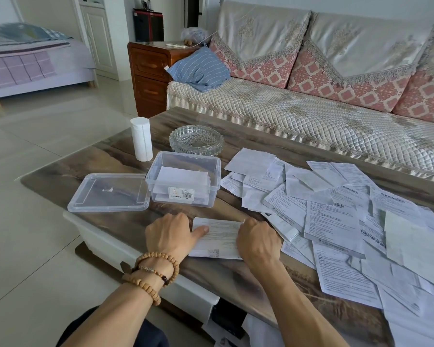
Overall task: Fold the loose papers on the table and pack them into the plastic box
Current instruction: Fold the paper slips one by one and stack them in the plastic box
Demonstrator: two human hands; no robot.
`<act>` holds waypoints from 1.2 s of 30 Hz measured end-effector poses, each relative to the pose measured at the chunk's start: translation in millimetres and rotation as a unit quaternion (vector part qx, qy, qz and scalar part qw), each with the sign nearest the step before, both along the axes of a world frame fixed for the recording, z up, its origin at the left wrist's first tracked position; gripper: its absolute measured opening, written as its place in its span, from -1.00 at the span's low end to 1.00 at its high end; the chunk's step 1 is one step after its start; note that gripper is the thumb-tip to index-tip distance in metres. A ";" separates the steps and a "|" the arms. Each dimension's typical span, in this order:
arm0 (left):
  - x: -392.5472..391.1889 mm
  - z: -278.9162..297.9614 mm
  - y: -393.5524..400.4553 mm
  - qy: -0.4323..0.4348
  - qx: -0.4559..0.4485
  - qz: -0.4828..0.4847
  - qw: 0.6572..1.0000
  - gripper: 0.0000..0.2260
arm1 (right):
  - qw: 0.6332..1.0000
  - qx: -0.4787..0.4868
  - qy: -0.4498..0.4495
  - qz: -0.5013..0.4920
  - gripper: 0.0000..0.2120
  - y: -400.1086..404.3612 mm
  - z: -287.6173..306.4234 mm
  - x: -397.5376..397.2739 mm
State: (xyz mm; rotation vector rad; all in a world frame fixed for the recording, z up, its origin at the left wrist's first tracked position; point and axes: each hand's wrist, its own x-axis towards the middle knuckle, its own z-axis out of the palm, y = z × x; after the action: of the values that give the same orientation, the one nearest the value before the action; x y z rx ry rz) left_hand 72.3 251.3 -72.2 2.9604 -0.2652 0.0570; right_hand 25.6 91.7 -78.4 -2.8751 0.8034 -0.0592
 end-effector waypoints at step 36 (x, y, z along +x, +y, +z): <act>12.6 -10.0 40.1 0.144 0.046 -0.292 0.944 -0.38 | 0.970 0.005 0.091 0.226 -0.44 -21.4 -13.4 -45.8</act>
State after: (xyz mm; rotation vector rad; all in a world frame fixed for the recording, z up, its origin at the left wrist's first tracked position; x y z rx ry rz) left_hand 84.8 291.4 -82.2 2.7903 -1.1019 -0.4657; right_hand -20.2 70.4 -91.8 -3.0047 0.1522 0.2632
